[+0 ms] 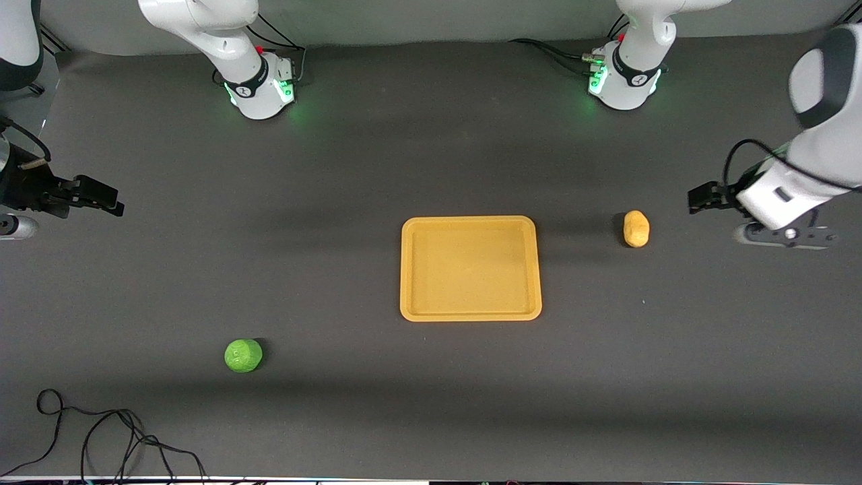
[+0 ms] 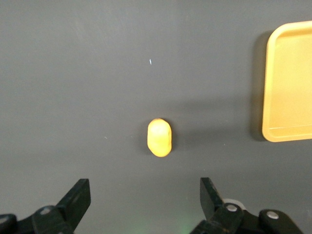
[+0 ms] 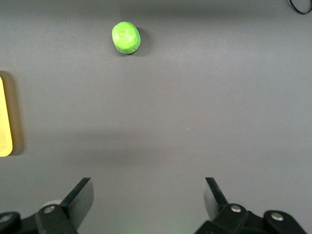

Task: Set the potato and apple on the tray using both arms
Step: 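Reach the left gripper down toward the yellow potato, then grasp the potato with the left gripper while the right gripper reaches out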

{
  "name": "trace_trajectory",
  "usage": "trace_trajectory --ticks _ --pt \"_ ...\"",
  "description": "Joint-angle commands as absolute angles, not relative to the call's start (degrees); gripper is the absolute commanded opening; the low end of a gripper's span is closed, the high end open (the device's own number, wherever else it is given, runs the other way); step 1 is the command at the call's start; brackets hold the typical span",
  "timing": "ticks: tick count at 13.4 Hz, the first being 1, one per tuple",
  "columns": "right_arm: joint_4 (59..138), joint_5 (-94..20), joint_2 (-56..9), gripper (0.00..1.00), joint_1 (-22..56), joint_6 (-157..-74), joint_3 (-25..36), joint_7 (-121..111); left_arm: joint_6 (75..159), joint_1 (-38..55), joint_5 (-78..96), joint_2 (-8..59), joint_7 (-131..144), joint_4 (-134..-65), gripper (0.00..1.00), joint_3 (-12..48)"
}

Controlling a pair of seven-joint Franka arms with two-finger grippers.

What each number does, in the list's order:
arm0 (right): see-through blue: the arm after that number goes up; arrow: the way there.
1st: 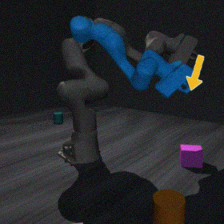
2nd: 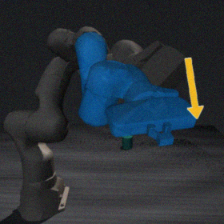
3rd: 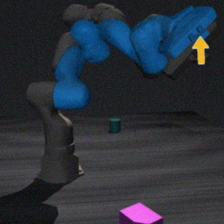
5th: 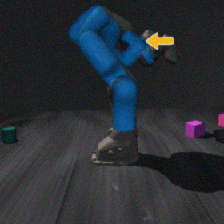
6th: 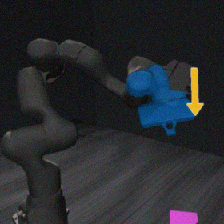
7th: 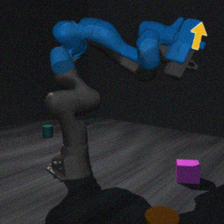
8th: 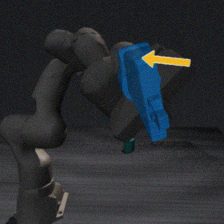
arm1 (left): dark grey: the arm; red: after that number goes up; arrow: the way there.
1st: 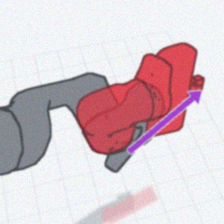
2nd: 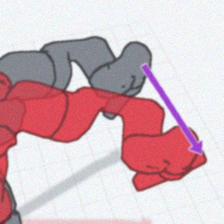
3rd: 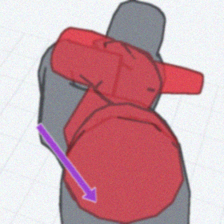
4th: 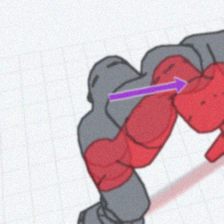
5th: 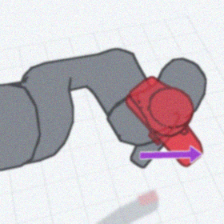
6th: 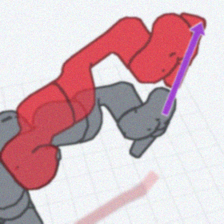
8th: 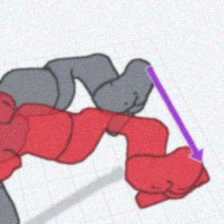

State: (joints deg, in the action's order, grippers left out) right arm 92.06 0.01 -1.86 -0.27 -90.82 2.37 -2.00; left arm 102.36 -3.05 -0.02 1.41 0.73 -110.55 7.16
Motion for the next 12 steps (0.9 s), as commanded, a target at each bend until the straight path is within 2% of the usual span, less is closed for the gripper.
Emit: trace_trajectory --ticks 1,3,4,7,9,10,12 --pt "92.2 -1.5 -1.9 1.00 -0.4 -91.3 2.1 -1.8 116.1 -1.8 -0.5 1.0 4.4 -124.1 1.00 6.9" --pt "91.8 -2.2 -3.2 1.00 -0.3 -93.4 2.0 -1.8 126.3 -1.8 -0.5 2.5 4.4 -131.7 1.00 6.9" --pt "90.5 -2.1 -4.8 1.00 0.3 -94.2 2.0 -1.7 128.5 -1.7 -0.5 4.2 4.4 -133.7 1.00 6.9" --pt "80.4 -2.2 -12.4 1.00 2.9 -94.5 1.9 -1.1 132.6 -0.4 -2.1 13.2 4.0 -133.5 0.99 6.9" --pt "70.3 -2.2 -20.3 1.00 3.1 -93.7 1.8 -1.1 135.1 -1.0 -2.8 15.6 0.5 -133.6 0.98 6.9" --pt "67.3 -2.2 -23.1 1.00 3.2 -93.7 1.1 -1.1 135.1 -1.1 -2.8 16.1 -0.6 -133.6 0.93 6.9" --pt "66.6 -2.1 -25.2 1.00 3.1 -94.1 0.4 -1.0 135.0 -1.1 -2.8 17.0 -0.7 -133.6 0.65 6.8"
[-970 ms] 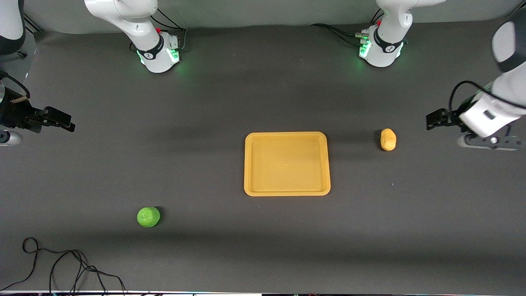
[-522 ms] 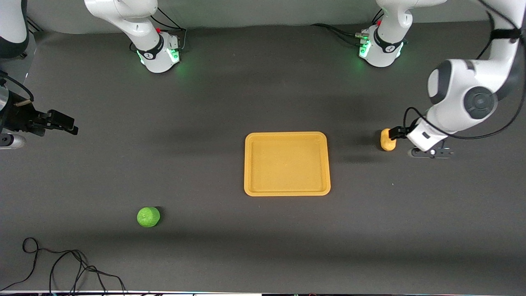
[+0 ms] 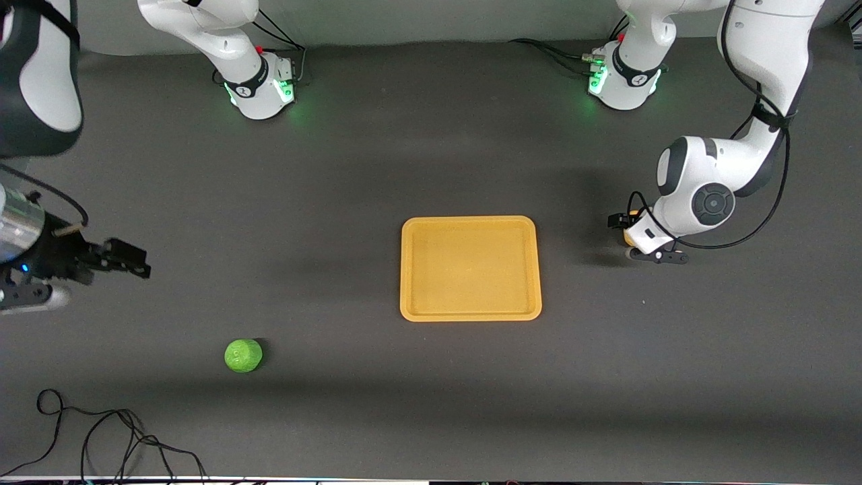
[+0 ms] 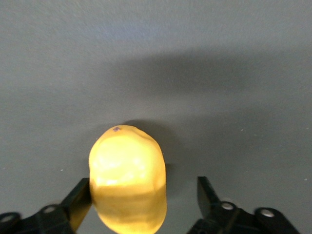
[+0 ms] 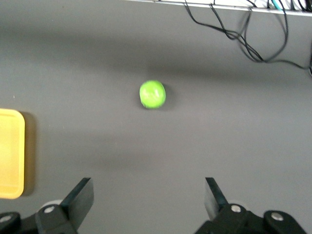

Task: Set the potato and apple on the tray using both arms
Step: 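Grasp the potato with the left gripper while the right gripper reaches out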

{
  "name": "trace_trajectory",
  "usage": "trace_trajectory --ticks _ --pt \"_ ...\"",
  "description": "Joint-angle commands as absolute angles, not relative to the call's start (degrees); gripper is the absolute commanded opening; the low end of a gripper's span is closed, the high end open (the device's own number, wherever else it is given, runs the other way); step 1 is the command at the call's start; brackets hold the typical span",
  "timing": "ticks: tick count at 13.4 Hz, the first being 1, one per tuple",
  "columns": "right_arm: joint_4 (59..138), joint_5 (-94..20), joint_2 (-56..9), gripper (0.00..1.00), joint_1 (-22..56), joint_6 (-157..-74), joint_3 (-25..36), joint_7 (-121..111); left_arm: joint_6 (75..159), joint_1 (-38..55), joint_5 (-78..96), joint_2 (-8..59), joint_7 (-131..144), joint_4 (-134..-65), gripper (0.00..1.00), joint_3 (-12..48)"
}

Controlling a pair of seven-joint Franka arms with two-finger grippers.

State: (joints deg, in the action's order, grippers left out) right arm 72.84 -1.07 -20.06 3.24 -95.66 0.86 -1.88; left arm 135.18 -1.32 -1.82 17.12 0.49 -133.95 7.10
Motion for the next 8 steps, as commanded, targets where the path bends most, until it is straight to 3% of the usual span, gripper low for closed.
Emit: trace_trajectory --ticks 1,3,5,8 --pt "67.2 -2.2 -25.7 1.00 3.1 -94.7 0.4 -1.1 135.3 -0.9 -2.8 17.1 -0.5 -133.5 0.60 6.8" --pt "69.2 -2.7 -27.9 1.00 3.1 -98.0 0.4 -1.0 133.0 -0.6 -2.8 15.1 0.3 -132.0 0.36 6.9" --pt "73.1 -2.8 -29.9 1.00 3.2 -104.3 0.4 -1.0 125.5 1.0 -2.2 13.2 3.2 -127.6 0.18 7.0" --pt "81.3 -2.9 -32.5 1.00 3.3 -118.4 0.4 -1.0 117.9 7.4 -0.8 14.7 13.5 -117.8 0.17 7.3"
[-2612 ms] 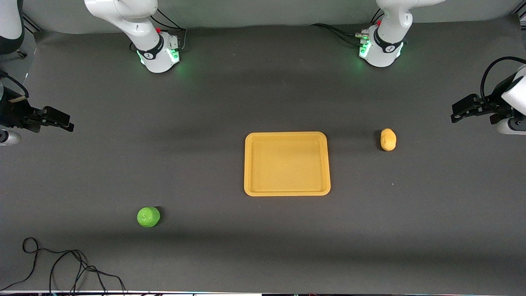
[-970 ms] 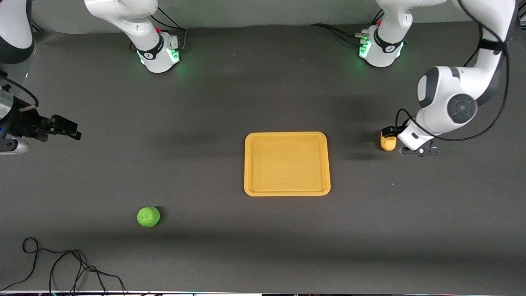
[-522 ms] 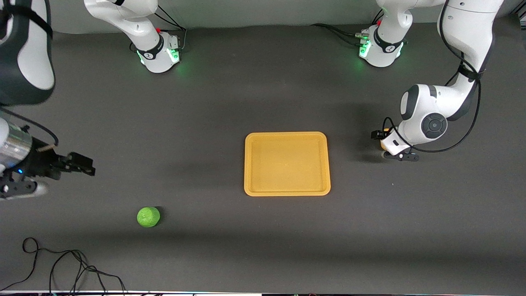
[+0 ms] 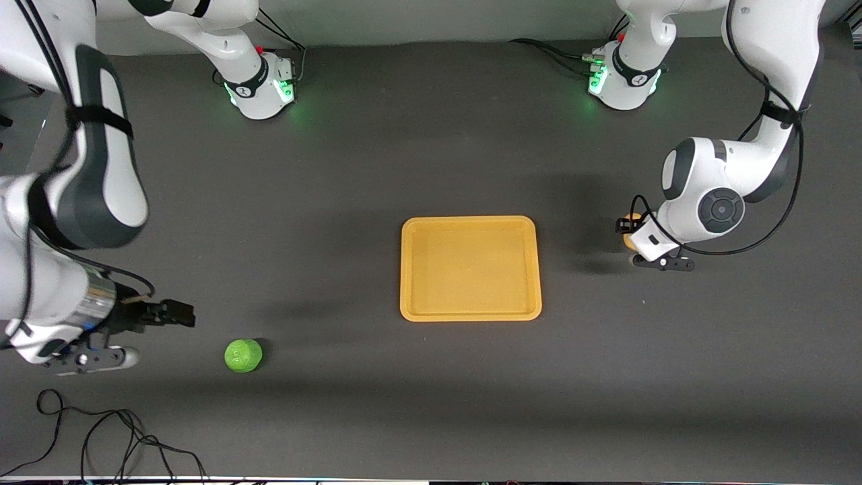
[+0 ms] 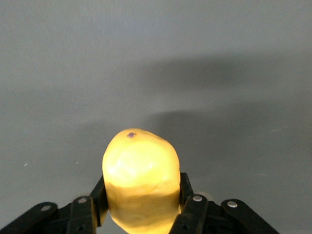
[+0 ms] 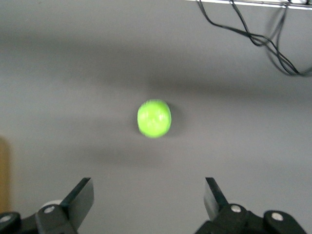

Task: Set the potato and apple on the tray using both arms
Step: 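Carry the potato onto the tray while the right gripper reaches the apple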

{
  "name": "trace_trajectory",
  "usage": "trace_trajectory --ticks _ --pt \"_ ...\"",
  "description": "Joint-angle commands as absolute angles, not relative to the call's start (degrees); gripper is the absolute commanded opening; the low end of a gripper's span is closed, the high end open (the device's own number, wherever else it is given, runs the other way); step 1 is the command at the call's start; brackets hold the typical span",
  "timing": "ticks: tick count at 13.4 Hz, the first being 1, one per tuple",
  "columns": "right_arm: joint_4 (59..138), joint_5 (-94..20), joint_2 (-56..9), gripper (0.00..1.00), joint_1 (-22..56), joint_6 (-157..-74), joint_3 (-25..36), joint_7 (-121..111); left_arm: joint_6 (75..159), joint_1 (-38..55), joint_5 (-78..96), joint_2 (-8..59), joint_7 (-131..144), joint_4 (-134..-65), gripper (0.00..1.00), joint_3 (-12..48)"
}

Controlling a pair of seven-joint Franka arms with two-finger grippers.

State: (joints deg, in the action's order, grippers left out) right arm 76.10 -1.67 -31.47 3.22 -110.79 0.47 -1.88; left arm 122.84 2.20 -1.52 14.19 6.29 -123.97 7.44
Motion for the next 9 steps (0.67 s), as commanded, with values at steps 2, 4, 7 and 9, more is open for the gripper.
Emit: trace_trajectory --ticks 2,4,7,9 --pt "85.6 -3.6 -34.7 1.00 3.5 -126.9 0.4 -1.0 118.3 12.5 4.5 18.5 20.4 -111.9 0.17 7.6" --pt "86.7 -5.4 -37.8 1.00 3.7 -131.6 0.4 -1.0 118.7 17.1 6.3 24.0 27.6 -105.3 0.17 7.6" --pt "86.7 -5.4 -42.3 1.00 4.0 -138.5 0.4 -1.0 120.0 22.8 5.5 31.3 36.2 -99.8 0.18 7.6" --pt "86.6 -5.4 -44.8 1.00 4.2 -141.9 0.4 -1.1 123.5 23.3 5.4 33.2 37.9 -99.9 0.22 7.5"
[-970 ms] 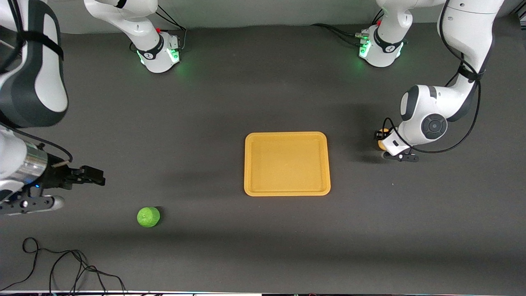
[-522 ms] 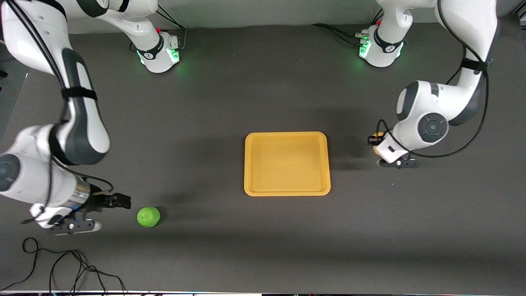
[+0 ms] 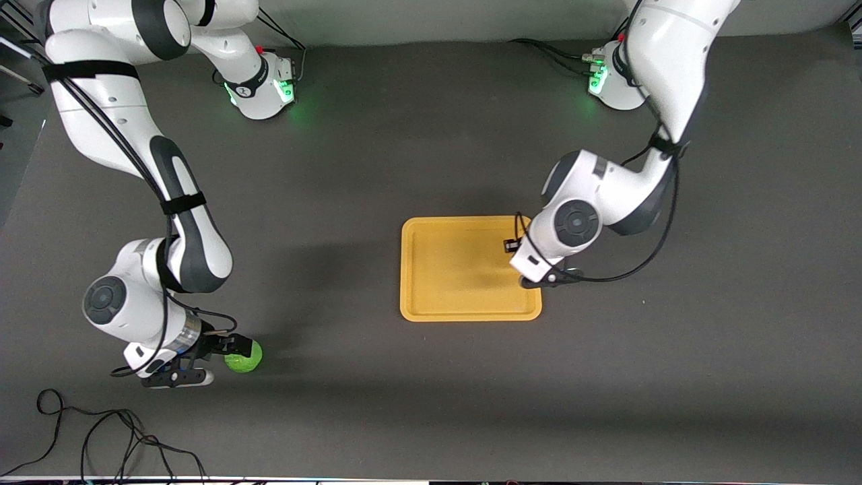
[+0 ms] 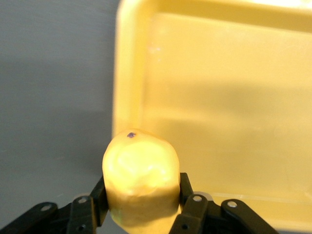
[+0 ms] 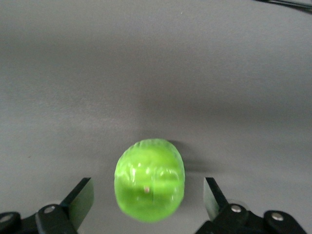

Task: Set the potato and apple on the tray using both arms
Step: 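Carry the potato onto the tray while the right gripper reaches the apple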

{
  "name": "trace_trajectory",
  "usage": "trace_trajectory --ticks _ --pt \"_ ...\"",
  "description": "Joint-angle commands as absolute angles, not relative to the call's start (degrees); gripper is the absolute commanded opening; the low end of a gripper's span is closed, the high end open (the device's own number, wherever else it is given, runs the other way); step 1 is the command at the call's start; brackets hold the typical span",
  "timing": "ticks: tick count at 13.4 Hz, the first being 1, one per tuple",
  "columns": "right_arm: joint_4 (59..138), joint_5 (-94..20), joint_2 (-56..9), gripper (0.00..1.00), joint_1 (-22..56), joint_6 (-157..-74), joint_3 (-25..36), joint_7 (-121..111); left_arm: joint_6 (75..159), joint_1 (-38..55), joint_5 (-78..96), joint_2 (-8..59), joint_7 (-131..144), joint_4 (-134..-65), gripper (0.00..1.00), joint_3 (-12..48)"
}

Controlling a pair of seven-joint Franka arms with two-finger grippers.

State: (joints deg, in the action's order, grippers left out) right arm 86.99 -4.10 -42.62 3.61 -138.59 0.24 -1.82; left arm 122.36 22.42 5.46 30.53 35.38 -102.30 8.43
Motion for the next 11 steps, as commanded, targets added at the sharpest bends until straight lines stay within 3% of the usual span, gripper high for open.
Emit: trace_trajectory --ticks 1,3,5,6,7,8,11 --pt "86.7 -5.4 -45.3 1.00 4.2 -143.0 0.4 -1.1 124.7 23.8 4.7 33.7 38.6 -99.9 0.28 7.5" --pt "86.6 -5.4 -46.2 1.00 4.2 -143.1 0.4 -1.0 125.0 23.7 4.2 33.8 38.8 -99.9 0.34 7.5" --pt "86.7 -5.4 -47.0 1.00 4.2 -143.2 0.4 -1.0 125.1 23.7 4.1 34.0 38.8 -99.9 0.68 7.3" --pt "86.7 -5.4 -47.1 0.85 4.1 -143.1 0.4 -1.1 125.1 23.7 4.0 34.0 38.8 -99.9 0.70 7.3" --pt "86.7 -5.4 -47.0 0.61 4.1 -142.8 0.4 -1.1 125.1 23.7 4.0 34.1 38.8 -99.9 0.70 7.2" --pt "86.5 -5.4 -46.7 0.53 4.1 -142.6 0.4 -1.1 124.9 23.7 4.0 34.1 38.8 -99.9 0.73 7.2" --pt "85.4 -5.1 -41.6 0.53 4.3 -135.4 0.5 -1.5 124.0 23.6 3.0 33.7 39.0 -99.9 0.78 7.1"
